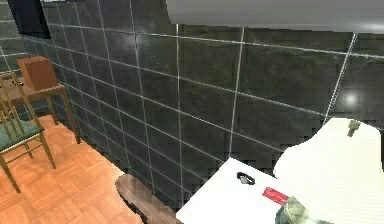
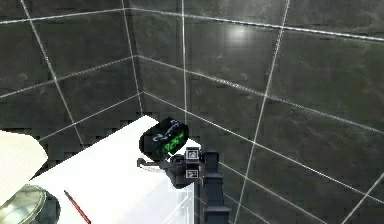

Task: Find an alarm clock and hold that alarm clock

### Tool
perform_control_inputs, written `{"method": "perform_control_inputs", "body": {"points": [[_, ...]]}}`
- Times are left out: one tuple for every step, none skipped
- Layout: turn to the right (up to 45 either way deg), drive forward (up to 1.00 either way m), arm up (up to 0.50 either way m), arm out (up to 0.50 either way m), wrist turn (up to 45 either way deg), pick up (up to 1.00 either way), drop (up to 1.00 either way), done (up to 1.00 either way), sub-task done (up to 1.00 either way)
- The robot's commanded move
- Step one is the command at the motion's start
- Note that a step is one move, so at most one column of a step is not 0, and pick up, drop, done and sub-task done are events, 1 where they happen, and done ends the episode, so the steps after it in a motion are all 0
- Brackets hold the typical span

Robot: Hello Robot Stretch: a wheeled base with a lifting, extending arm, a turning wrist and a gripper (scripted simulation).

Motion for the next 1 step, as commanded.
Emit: {"method": "perform_control_inputs", "body": {"points": [[0.0, 0.00, 0.10, 0.00, 0.0, 0.00, 0.00, 0.00, 0.00]]}}
